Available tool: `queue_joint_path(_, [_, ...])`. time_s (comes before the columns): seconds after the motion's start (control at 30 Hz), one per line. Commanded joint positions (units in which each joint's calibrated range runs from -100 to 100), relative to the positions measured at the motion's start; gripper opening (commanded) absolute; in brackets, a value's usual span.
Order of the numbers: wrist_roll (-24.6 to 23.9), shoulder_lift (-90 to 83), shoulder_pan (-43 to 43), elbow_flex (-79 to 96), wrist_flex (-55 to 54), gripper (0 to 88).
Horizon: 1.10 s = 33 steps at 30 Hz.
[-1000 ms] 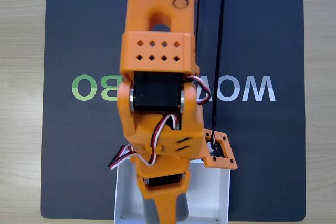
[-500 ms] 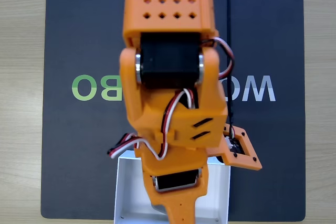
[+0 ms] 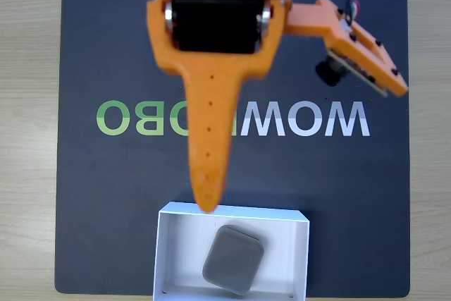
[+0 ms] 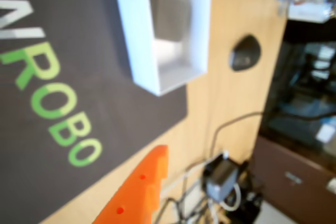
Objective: Grab the usb to bin
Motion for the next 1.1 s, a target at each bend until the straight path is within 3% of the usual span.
queue_joint_path(0.0, [-0.56,-16.73,0.85,16.93,-0.91,17.0])
queue_joint_path(0.2, [-0.45,-36.74,0.27,44.40,-9.38,1.9])
queue_joint_path(0.4, [2.33,-57.26,-1.25,69.24,-15.84,0.9])
queue_joint_path(0.53, [2.86,-72.60,-4.79,80.35,-11.12,0.9])
queue_joint_path(0.77, [2.33,-83.63,-4.03,82.79,11.05,0.9])
queue_joint_path(1.07, [-0.09,-83.80,-3.27,85.05,10.96,0.9])
